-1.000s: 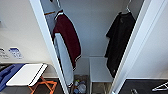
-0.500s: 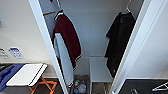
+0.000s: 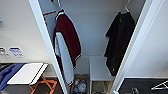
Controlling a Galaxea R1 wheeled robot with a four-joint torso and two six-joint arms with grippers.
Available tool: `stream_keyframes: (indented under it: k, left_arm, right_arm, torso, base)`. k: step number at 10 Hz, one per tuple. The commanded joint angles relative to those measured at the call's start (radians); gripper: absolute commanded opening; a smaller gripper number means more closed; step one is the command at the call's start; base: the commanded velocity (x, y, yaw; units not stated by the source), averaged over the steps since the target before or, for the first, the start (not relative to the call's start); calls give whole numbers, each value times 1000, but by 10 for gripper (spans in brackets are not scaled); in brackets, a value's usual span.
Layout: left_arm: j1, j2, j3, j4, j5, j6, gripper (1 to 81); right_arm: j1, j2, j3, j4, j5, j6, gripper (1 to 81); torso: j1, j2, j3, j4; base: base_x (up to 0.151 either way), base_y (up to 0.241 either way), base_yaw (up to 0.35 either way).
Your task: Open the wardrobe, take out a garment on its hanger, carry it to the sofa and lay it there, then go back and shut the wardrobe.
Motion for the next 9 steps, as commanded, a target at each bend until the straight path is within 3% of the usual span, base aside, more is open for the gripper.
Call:
stream_keyframes:
  k: [1, 9]
  left_arm:
    - [-24, -6, 97, -29, 151, -23, 811]
    - [8, -9, 117, -26, 150, -17, 811]
  right_arm:
    - [53, -4, 73, 12, -101, 23, 811]
    - [7, -32, 70, -11, -86, 20, 811]
  torso:
    - [0, 0, 0, 0]
    - [0, 0, 0, 0]
  base:
    - [0, 0, 0]
    - [0, 0, 0]
